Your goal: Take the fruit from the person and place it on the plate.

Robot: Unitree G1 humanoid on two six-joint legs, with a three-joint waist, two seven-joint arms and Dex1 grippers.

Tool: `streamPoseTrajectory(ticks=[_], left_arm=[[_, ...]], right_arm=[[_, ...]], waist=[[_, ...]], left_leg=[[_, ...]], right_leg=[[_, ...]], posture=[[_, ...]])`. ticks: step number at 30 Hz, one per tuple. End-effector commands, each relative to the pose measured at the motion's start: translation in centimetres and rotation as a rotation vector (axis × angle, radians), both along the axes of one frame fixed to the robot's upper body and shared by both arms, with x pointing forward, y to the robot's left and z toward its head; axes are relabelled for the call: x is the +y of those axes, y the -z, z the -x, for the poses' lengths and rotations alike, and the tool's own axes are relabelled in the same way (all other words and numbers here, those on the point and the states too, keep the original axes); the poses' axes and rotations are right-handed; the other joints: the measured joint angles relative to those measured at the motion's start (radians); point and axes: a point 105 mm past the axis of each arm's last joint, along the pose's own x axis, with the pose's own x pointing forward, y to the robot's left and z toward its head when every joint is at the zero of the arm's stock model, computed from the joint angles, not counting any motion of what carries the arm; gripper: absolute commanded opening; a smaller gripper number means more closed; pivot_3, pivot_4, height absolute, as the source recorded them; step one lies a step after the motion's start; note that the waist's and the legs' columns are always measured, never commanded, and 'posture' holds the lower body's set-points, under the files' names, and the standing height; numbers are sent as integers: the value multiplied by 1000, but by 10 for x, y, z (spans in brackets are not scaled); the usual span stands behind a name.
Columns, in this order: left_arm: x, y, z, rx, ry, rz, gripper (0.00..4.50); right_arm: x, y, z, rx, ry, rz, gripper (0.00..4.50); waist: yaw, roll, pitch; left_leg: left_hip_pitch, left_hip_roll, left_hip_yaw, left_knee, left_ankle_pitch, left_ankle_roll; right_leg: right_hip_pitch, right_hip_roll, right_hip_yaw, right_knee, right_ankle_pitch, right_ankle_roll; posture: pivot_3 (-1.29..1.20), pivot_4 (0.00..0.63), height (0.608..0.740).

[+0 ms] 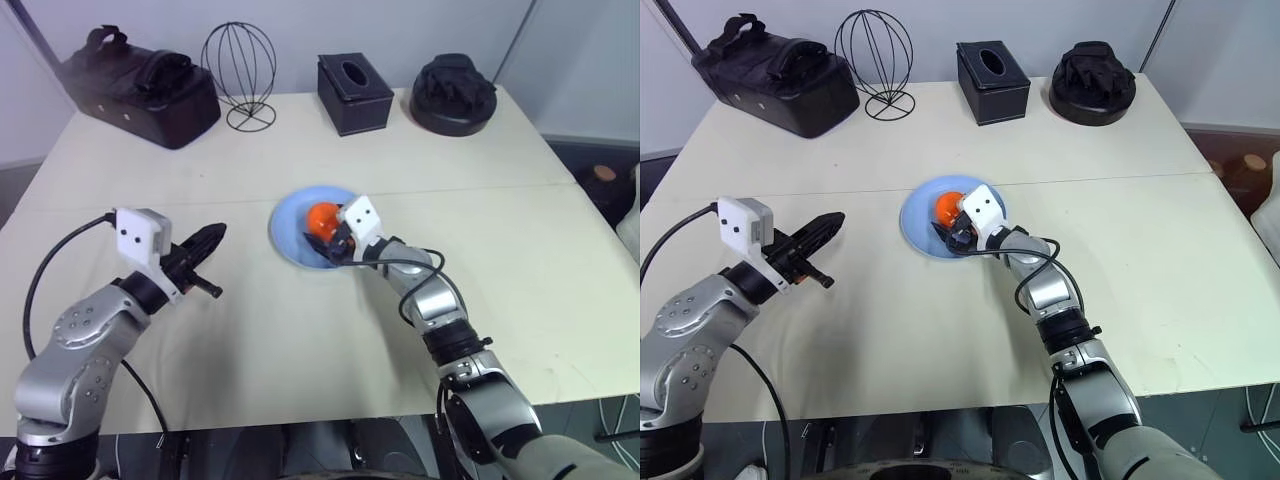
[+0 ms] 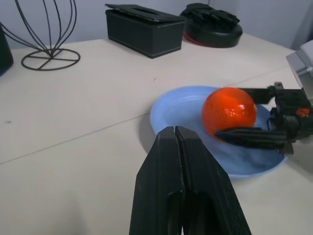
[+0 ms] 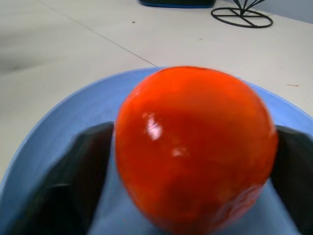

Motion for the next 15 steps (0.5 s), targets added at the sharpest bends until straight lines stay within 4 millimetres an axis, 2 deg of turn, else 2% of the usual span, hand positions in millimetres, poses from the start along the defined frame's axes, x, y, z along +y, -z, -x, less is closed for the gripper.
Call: streamPoseTrajectory(ticks=[1, 4, 10, 15], left_arm=[[-1, -11, 5, -43, 9, -15, 0], [-1, -11, 5, -40, 14, -17, 0], [-1, -9, 5, -31, 20, -18, 0], [-1, -7, 5, -22, 25, -18, 0]], right_arm=[[2, -12, 1, -40, -9, -18, 4480], [-2, -18, 2, -52, -8, -17, 4480], [-29, -40, 13, -85, 3, 10, 4480], [-57, -61, 41, -50, -43, 28, 4480]], waist=[[0, 0, 0], [1, 0, 0], [2, 0, 0], [3, 0, 0]], left_leg=[[0, 0, 0, 0, 0, 0], [0, 0, 0, 0, 0, 0], [0, 0, 0, 0, 0, 0], [0, 0, 0, 0, 0, 0]], right_leg=[[0, 0, 0, 0, 0, 0], [0, 0, 0, 0, 0, 0], [0, 0, 0, 0, 0, 0], [0, 0, 0, 0, 0, 0]], posture=[[0, 150, 740], [0, 150, 740], [0, 150, 740], [0, 150, 740]])
